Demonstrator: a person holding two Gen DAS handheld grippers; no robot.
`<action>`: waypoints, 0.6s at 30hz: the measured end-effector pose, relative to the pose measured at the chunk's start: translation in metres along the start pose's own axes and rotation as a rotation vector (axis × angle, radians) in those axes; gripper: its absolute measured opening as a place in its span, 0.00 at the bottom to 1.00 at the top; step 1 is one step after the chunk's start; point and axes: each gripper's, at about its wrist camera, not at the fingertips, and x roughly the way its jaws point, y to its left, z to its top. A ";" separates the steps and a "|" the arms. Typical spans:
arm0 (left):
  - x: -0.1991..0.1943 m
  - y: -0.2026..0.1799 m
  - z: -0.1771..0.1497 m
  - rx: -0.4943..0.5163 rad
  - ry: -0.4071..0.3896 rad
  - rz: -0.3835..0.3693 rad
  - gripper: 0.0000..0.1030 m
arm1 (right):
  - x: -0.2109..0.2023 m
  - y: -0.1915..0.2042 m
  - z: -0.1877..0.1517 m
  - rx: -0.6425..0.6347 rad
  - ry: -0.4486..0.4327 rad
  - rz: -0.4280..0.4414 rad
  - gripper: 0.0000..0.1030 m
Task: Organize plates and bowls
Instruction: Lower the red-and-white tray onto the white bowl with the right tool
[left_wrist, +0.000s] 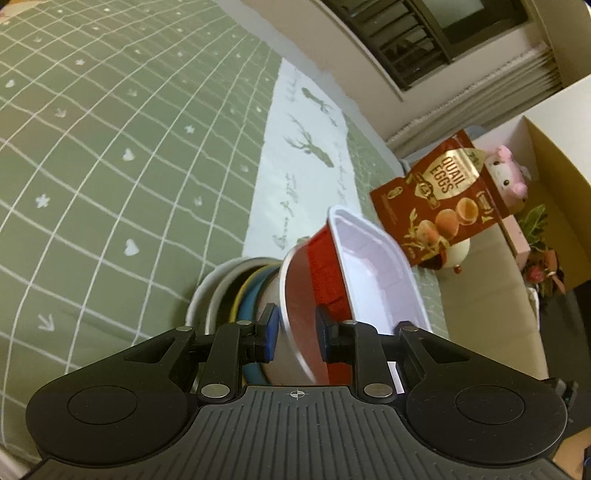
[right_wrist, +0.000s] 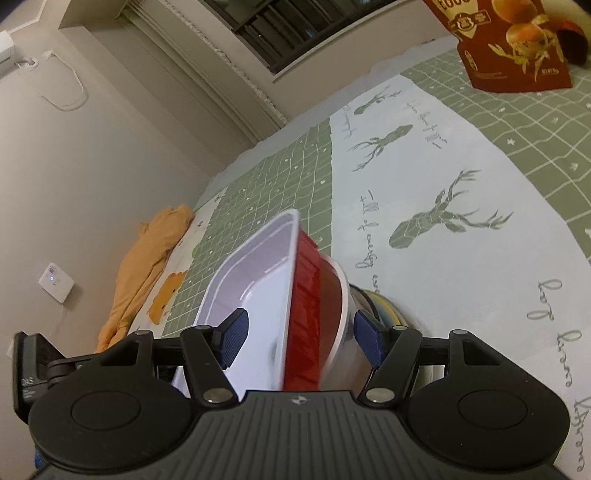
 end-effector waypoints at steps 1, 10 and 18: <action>0.000 -0.001 0.001 0.004 0.000 -0.008 0.23 | 0.001 0.000 0.001 -0.004 -0.003 -0.008 0.63; -0.019 -0.003 0.004 0.007 -0.058 -0.045 0.23 | -0.023 0.011 -0.009 -0.083 -0.128 -0.076 0.63; -0.015 -0.023 0.003 0.066 -0.040 -0.064 0.23 | -0.032 0.038 -0.022 -0.189 -0.154 -0.066 0.55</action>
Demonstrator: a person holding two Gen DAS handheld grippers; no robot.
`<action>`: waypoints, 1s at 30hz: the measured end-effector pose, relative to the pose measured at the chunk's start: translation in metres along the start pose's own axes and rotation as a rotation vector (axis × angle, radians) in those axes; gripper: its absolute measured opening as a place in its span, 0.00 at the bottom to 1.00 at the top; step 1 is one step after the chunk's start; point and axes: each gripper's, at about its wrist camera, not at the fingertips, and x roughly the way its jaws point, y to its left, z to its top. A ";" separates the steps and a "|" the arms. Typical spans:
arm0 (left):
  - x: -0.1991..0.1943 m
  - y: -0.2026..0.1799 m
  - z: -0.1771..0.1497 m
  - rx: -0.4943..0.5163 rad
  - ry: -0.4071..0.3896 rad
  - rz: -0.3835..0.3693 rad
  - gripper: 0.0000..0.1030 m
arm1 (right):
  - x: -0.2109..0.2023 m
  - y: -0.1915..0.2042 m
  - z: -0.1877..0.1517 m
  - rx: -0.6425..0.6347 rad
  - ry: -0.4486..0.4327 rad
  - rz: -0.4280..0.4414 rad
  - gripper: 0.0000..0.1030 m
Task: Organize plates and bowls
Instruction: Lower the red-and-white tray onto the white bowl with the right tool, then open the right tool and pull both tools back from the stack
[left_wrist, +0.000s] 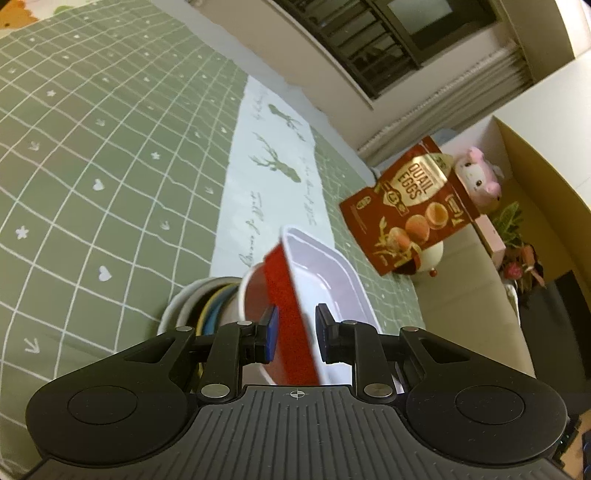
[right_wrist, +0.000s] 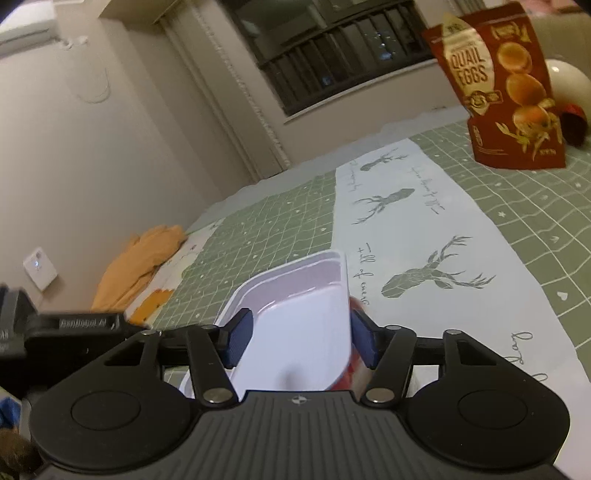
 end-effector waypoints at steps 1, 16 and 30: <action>0.000 -0.001 -0.001 0.005 0.002 0.001 0.23 | 0.000 0.004 -0.002 -0.014 0.005 0.005 0.53; -0.001 -0.006 -0.018 0.086 0.035 0.054 0.22 | -0.005 0.013 -0.023 -0.052 0.037 -0.004 0.51; -0.007 -0.010 -0.030 0.127 0.036 0.103 0.21 | -0.009 0.016 -0.028 -0.067 0.033 -0.030 0.51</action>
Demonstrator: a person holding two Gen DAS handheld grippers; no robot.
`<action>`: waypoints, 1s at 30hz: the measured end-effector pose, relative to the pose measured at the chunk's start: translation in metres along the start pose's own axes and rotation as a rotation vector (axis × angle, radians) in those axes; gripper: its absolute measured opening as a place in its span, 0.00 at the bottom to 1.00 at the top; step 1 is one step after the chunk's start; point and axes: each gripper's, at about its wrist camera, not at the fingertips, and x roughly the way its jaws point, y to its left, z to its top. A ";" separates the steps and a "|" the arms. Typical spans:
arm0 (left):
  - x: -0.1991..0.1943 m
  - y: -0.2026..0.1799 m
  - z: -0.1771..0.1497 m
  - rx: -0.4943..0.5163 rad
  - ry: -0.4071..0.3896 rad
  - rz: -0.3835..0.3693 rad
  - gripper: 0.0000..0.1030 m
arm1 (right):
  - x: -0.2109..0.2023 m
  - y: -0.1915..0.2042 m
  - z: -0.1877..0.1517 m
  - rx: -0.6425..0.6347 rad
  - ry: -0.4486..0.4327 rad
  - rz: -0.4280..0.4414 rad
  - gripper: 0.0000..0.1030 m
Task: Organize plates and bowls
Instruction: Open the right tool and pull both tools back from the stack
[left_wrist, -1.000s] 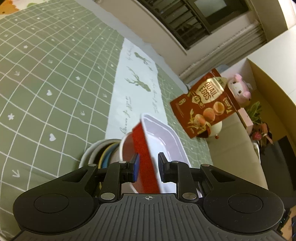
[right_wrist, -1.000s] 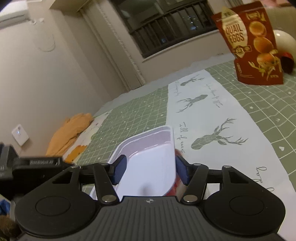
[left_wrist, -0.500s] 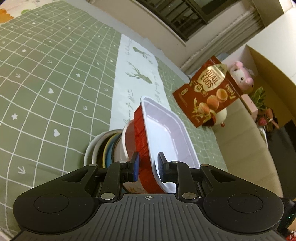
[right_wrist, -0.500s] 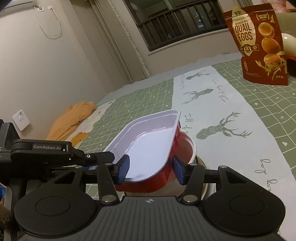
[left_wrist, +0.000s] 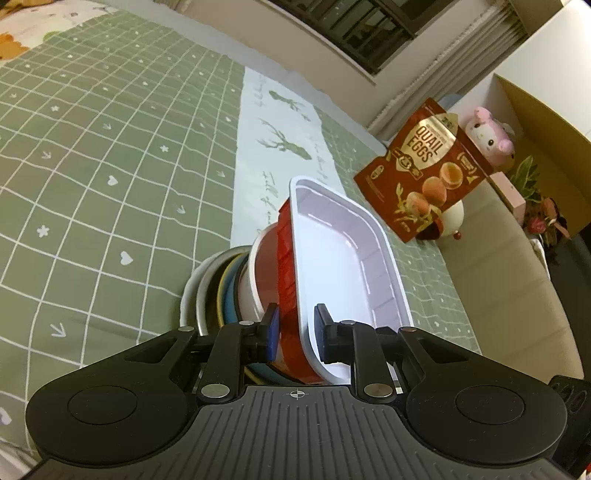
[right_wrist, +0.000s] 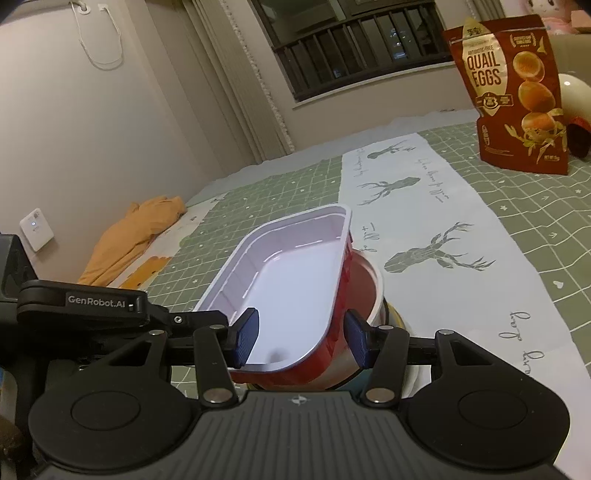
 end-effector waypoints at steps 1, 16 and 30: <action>-0.001 -0.001 0.000 0.004 -0.003 0.004 0.21 | -0.001 0.000 0.000 0.001 -0.003 -0.003 0.51; -0.025 -0.010 -0.013 0.036 -0.049 0.022 0.21 | -0.018 -0.002 -0.003 0.009 -0.038 -0.043 0.51; -0.065 -0.048 -0.143 0.428 -0.279 0.201 0.19 | -0.070 0.010 -0.080 -0.118 -0.160 -0.178 0.83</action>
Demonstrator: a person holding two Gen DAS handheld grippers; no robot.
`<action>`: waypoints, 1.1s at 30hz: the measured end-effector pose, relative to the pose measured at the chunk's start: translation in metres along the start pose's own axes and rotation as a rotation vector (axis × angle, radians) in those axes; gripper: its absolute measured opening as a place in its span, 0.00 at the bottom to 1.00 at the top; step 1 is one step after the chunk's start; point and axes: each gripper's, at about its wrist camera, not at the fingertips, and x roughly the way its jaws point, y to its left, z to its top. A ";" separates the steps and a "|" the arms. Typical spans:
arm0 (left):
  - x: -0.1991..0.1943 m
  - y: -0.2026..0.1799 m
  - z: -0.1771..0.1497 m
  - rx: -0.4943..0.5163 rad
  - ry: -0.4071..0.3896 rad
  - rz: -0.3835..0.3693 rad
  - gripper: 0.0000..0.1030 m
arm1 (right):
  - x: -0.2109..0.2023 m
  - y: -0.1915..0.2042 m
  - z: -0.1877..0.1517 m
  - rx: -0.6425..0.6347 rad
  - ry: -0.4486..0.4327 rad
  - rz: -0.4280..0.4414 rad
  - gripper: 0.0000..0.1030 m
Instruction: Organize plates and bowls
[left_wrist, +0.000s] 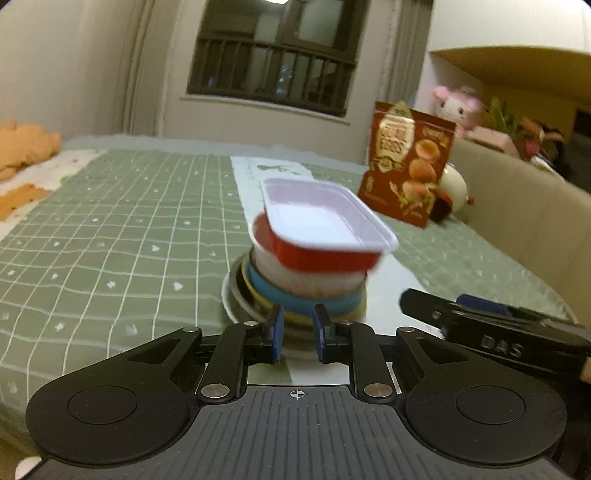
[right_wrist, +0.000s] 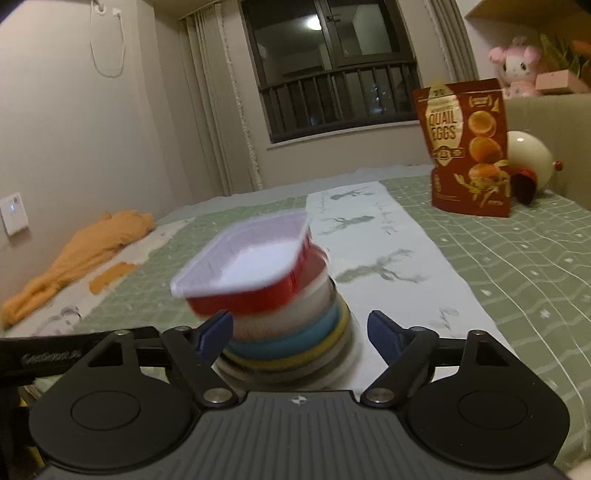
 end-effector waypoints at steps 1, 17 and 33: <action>-0.002 -0.002 -0.010 -0.014 0.004 0.009 0.19 | -0.003 -0.002 -0.008 -0.005 -0.001 -0.007 0.84; -0.023 -0.058 -0.066 0.122 -0.042 0.201 0.17 | -0.037 -0.007 -0.054 -0.052 0.016 -0.087 0.87; -0.026 -0.056 -0.066 0.075 -0.008 0.177 0.17 | -0.043 0.000 -0.062 -0.074 0.029 -0.087 0.87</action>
